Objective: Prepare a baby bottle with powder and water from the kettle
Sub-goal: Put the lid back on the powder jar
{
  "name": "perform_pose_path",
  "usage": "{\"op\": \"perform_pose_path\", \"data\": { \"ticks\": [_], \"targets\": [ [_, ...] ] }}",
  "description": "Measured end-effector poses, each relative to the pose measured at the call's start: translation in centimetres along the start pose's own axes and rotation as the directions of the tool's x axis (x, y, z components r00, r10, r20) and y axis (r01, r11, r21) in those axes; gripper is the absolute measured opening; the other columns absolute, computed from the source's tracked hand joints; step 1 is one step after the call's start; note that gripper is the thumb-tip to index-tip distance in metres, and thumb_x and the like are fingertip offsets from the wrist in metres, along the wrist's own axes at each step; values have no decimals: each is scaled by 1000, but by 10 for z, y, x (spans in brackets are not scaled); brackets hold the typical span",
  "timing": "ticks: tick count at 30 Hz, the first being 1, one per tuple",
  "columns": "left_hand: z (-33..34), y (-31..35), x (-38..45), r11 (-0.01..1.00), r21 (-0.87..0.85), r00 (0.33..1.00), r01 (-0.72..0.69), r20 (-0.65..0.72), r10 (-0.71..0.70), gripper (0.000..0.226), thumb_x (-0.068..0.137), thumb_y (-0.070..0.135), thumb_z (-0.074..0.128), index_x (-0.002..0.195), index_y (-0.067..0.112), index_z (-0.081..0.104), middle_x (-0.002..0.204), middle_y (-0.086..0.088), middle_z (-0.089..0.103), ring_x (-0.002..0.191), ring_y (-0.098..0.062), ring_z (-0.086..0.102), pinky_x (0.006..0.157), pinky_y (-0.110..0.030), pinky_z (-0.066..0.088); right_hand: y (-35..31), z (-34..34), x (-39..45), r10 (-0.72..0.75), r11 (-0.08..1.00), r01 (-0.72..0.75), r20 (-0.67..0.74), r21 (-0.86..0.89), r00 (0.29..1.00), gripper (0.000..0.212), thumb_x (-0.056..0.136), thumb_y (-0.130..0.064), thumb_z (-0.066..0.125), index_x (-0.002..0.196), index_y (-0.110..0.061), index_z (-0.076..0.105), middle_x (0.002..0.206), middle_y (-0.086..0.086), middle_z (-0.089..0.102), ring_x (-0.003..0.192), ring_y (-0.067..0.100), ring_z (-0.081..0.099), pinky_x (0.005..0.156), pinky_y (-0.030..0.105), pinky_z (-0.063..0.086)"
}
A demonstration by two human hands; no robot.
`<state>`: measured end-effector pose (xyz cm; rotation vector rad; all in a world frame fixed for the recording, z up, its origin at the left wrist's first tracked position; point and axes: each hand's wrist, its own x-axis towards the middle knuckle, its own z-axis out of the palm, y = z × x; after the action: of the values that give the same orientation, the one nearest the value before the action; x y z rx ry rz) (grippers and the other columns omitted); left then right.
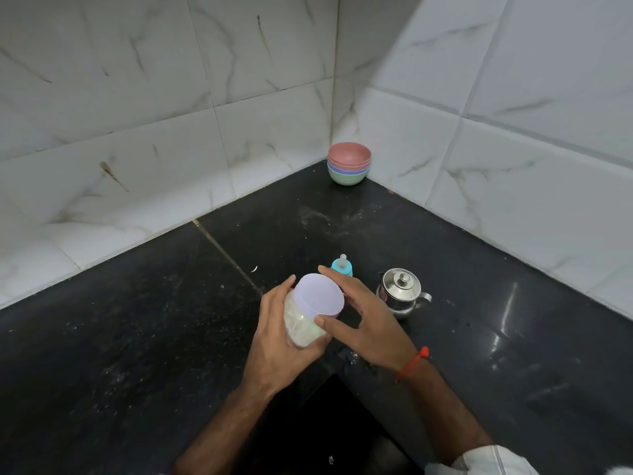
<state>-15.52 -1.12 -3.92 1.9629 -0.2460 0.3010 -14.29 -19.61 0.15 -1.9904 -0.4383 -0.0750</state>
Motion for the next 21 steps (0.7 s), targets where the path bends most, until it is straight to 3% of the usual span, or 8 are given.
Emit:
{"op": "perform_pose_path", "data": {
  "ticks": [2,6,9,11,13,16,18,21],
  "targets": [
    [-1,5,1,1000,17,999,10,34,-10,110,64,47,90,153,42,27,145,30,34,135,4,44,98,-5,42,-5,-14,1,-9,996,17,81,-91,997,76,91,-29,77,156,-32,38,154,-16,48,145,9,43,120,39,40],
    [-2,13,1,998,60,990,-23,144,14,118,65,46,90,158,40,19,141,19,40,131,-1,48,93,-11,46,-16,-48,4,12,960,76,311,-270,950,82,94,-32,74,160,-36,27,159,-16,41,143,0,37,122,26,31],
    [-3,19,0,993,92,977,-80,202,60,117,64,44,87,158,41,18,137,19,43,128,-2,51,94,-15,49,-20,-62,6,45,921,116,398,-372,916,77,91,-42,75,157,-37,34,146,-20,48,125,-10,42,113,16,34],
    [-3,22,-1,991,102,971,-86,230,61,117,63,40,87,158,42,19,135,22,44,126,-2,53,94,-16,49,-21,-67,9,61,935,86,396,-344,916,76,86,-44,80,151,-32,43,130,-32,48,113,-16,48,101,7,41],
    [-2,23,-3,990,109,963,-89,264,58,117,62,39,88,158,41,20,136,27,42,126,2,52,93,-11,45,-20,-68,9,79,945,63,409,-322,909,74,81,-42,85,143,-28,49,120,-30,52,105,-17,52,91,5,45],
    [-3,23,-6,989,120,954,-91,294,52,117,62,42,87,158,40,21,138,29,42,126,5,51,95,-8,43,-19,-70,6,86,946,64,437,-316,896,74,79,-41,88,140,-27,49,118,-21,57,99,-13,57,88,9,50],
    [-4,25,-7,982,155,952,-106,300,56,118,60,44,86,159,35,22,141,23,44,127,1,53,99,-15,47,-21,-71,4,109,946,46,446,-322,888,74,76,-44,88,137,-32,48,106,-22,60,94,-5,61,87,18,54],
    [-4,32,-8,972,192,959,-136,272,80,116,60,49,85,158,37,23,138,21,47,122,-1,55,96,-24,54,-26,-67,5,165,905,5,363,-424,917,66,72,-64,82,122,-37,48,85,-12,67,79,10,67,78,32,59]
  ]
}}
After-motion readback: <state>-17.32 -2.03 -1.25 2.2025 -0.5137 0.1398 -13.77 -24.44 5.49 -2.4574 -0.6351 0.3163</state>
